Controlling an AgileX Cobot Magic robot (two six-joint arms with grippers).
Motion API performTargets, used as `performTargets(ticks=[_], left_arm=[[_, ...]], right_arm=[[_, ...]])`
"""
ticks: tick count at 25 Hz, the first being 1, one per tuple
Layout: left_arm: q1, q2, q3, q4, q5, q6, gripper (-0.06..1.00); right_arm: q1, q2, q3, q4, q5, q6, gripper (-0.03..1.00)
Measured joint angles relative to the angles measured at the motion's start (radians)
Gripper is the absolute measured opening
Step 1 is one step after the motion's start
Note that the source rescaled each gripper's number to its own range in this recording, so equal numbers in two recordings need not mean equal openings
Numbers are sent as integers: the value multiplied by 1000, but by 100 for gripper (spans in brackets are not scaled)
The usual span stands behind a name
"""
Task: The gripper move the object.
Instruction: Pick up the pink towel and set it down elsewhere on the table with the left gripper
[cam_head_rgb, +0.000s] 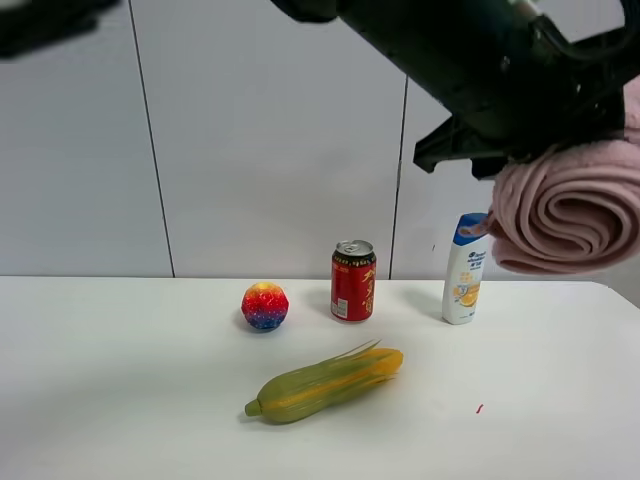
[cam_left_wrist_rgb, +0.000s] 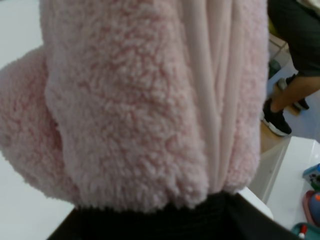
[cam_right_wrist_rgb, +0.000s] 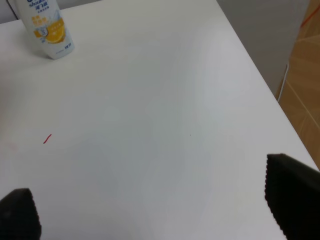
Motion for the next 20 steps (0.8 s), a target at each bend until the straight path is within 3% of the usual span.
performTargets(ticks=[10,20], left_arm=[[31,200,-1,-230,-102,-8,0],[34,322,-1,-260,-134,-12,0]], right_arm=[[0,0,0,0,0,0,100],[0,0,0,0,0,0,100]])
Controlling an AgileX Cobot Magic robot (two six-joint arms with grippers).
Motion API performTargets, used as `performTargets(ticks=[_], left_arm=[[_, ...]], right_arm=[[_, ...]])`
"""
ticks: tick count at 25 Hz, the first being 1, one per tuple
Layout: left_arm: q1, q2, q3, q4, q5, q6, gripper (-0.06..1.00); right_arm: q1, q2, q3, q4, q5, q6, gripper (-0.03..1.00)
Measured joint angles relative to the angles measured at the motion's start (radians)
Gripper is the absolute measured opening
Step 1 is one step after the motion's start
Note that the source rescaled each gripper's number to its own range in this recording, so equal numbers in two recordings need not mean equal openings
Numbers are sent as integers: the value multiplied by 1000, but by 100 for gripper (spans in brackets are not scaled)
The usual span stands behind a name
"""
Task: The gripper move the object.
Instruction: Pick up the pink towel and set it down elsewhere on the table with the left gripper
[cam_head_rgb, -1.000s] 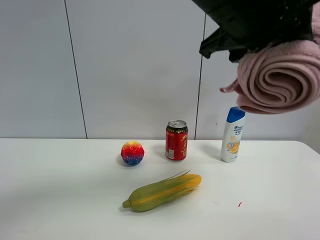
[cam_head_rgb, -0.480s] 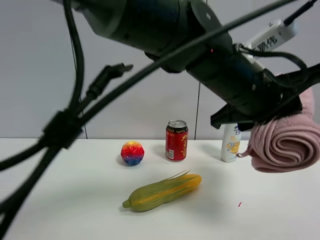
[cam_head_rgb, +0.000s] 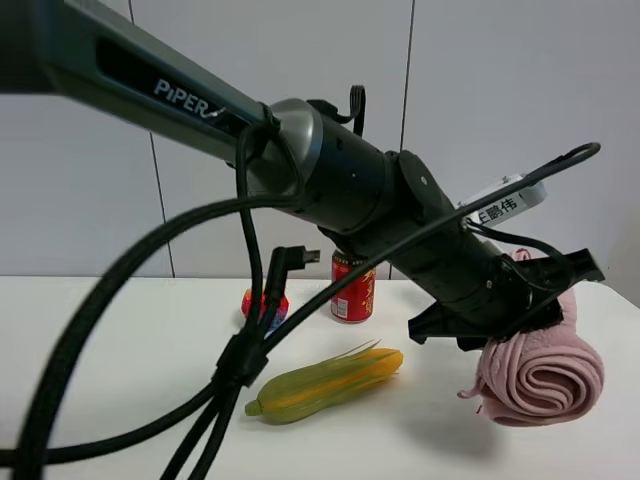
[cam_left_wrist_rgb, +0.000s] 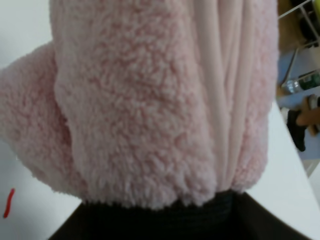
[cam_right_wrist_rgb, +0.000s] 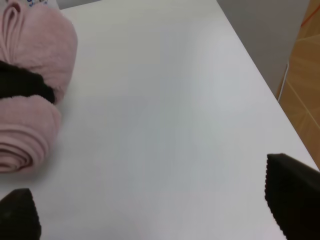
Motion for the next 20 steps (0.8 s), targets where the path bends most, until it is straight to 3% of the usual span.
performTargets(ticks=[20], left_arm=[[31,72,-2,-1,-47,-2,0]], right_arm=[[0,0,0,0,0,0,100]])
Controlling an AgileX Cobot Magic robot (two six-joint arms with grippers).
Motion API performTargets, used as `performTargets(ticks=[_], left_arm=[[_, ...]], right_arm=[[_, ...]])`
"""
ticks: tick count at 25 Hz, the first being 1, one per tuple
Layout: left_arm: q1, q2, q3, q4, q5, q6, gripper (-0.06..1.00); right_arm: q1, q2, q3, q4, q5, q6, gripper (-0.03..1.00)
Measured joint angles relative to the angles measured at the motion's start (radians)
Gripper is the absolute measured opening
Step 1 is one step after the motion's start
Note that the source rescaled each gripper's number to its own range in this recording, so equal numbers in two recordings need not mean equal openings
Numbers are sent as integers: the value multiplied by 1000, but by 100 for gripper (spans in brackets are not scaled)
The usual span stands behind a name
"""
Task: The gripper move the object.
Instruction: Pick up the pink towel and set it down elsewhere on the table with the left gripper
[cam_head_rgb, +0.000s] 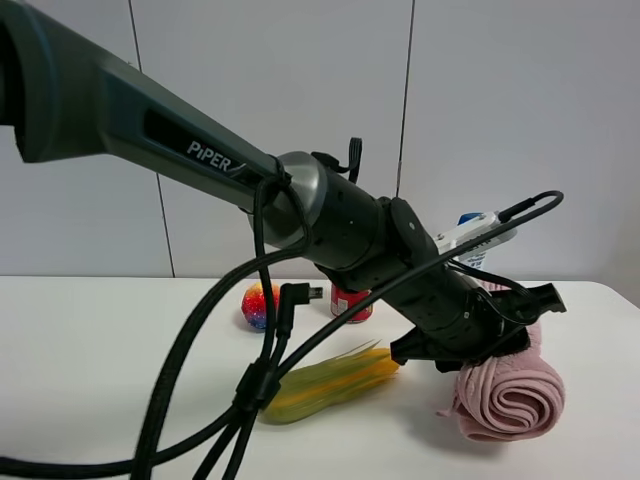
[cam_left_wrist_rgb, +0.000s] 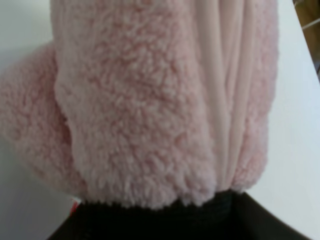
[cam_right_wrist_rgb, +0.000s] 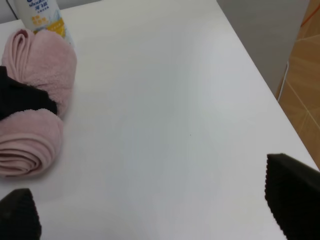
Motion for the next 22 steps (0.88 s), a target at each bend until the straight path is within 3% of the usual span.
performTargets(ticks=[11,17,18,22], left_arm=[[11,20,0,-3,-2,5,0],[11,20,0,-3,-2,84,1],[11,20,0,-7,-2,94,8],[11,20,-1,-71,-7,94,69]], right_arm=[[0,0,0,0,0,0,100],[0,0,0,0,0,0,100],[0,0,0,0,0,0,100],[0,0,0,0,0,0,100]])
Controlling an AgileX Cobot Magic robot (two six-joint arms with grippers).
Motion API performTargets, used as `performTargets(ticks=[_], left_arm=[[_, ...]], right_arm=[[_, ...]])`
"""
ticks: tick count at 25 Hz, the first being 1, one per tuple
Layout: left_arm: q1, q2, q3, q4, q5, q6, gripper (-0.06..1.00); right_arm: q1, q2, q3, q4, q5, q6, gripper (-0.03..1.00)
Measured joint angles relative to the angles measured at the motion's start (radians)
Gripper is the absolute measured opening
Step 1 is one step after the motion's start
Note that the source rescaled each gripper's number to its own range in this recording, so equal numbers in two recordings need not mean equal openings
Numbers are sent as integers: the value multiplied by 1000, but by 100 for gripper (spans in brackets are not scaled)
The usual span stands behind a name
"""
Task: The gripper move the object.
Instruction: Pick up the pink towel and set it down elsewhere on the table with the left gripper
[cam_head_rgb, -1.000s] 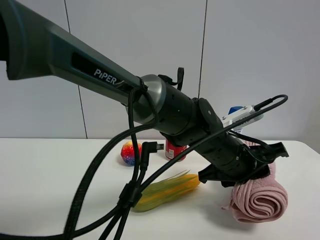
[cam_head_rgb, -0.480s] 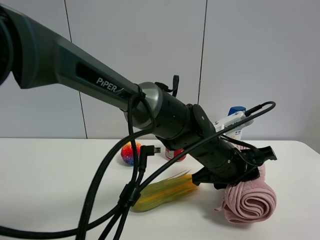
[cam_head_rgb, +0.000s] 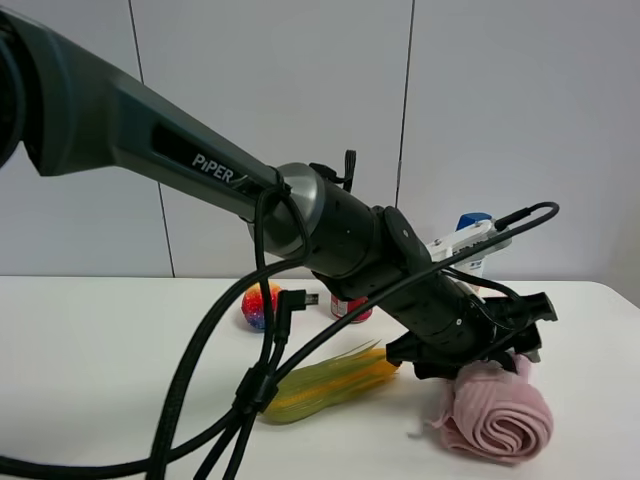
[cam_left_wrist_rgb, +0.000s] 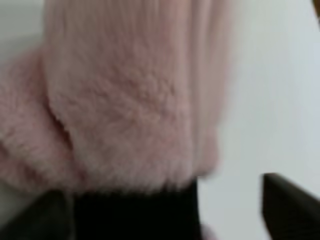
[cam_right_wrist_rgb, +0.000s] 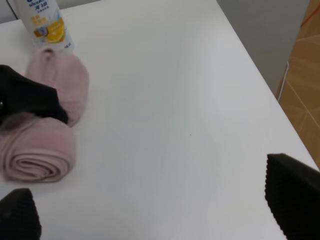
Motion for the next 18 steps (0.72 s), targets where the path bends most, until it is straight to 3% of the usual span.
performTargets(ticks=[1,4,13,18], left_arm=[[0,0,-2,-14,0,0,79],[0,-2,-4,-33,1,-2,88],[0,-50,-4,-28,12,2,89],[0,-149,-4,85,26,87,89]], right_arm=[[0,0,0,0,0,0,100],[0,0,0,0,0,0,100],[0,0,0,0,0,0,100],[0,0,0,0,0,0,100]])
